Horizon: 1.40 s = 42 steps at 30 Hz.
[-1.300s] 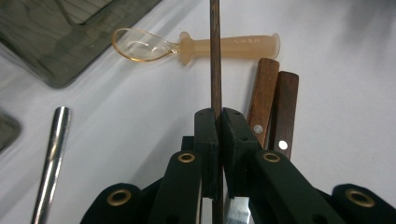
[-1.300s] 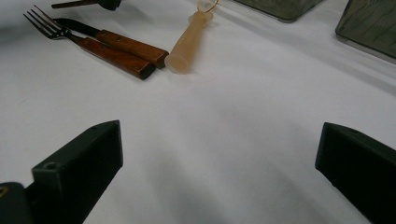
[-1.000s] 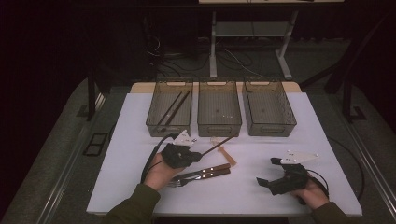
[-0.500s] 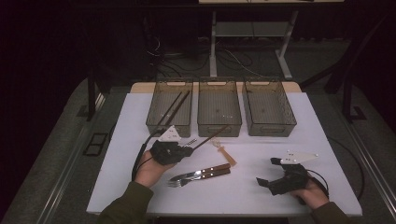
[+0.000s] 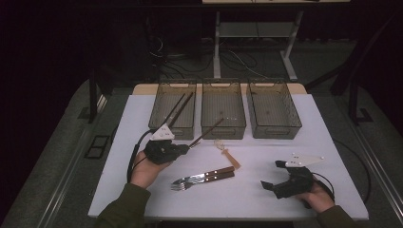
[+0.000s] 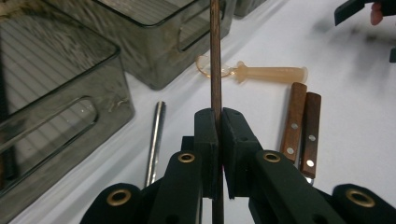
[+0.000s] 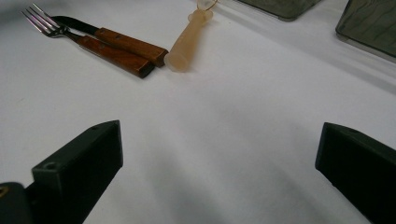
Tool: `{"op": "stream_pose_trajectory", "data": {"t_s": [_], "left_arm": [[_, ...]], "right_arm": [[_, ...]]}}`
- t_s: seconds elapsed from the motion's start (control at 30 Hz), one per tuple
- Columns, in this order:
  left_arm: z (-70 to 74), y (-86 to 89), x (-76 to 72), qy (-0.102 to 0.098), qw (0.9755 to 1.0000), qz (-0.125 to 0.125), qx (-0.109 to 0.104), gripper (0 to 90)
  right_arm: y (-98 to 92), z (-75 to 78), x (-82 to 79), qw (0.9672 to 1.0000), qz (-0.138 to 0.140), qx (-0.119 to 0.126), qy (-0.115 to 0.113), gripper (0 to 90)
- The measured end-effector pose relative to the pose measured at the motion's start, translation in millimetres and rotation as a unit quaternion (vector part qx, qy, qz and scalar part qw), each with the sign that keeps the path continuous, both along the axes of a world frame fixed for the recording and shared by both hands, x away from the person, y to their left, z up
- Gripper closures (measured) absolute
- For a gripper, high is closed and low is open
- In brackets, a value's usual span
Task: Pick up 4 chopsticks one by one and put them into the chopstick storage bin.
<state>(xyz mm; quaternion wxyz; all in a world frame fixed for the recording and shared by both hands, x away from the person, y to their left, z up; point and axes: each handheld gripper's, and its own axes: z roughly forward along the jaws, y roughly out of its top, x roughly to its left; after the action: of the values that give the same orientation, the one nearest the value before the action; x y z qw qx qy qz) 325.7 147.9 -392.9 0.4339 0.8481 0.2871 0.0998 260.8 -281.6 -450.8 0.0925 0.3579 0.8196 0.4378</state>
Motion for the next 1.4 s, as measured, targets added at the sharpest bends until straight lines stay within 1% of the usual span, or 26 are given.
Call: {"op": "stream_pose_trajectory", "data": {"t_s": [0.47,0.53,0.6,0.7,0.83,0.9,1.0,1.2,1.33,1.4], "left_arm": [[6.3,26.6,8.3,-0.009,0.9989,0.041,-0.018,84.9],[7.8,29.8,10.6,-0.011,0.9987,0.046,-0.019,84.9],[9.3,32.6,13.2,-0.014,0.9982,0.053,-0.026,84.9],[12.0,37.0,18.7,-0.017,0.9976,0.061,-0.027,84.9],[16.1,40.1,27.7,-0.022,0.9970,0.068,-0.031,84.9],[19.0,40.4,33.2,-0.023,0.9969,0.070,-0.029,84.9],[24.5,41.3,42.3,-0.025,0.9965,0.075,-0.027,84.9],[37.8,41.7,60.4,-0.038,0.9949,0.088,-0.031,84.9],[42.7,39.4,74.6,-0.038,0.9942,0.095,-0.034,84.8],[43.4,38.3,81.8,-0.038,0.9938,0.100,-0.030,84.9]], "right_arm": [[0.2,-0.4,0.3,1.0000,0.000,-0.002,0.001,0.7],[0.2,-0.5,0.4,1.0000,0.000,-0.002,0.002,0.7],[0.1,-0.5,0.5,1.0000,-0.001,-0.002,0.002,0.7],[0.0,-0.7,0.8,1.0000,-0.003,-0.001,0.003,0.7],[-0.1,-1.3,2.0,1.0000,-0.006,0.000,0.003,0.7],[0.0,-1.4,1.9,1.0000,-0.006,-0.001,0.004,0.7],[-0.6,-1.4,2.0,1.0000,-0.009,0.000,0.004,0.7],[-0.9,-1.3,2.0,1.0000,-0.008,0.001,0.005,0.7],[-1.1,-1.1,1.9,0.9999,-0.009,0.002,0.006,0.7],[-1.3,-0.9,1.9,0.9999,-0.009,0.002,0.006,0.7]]}}
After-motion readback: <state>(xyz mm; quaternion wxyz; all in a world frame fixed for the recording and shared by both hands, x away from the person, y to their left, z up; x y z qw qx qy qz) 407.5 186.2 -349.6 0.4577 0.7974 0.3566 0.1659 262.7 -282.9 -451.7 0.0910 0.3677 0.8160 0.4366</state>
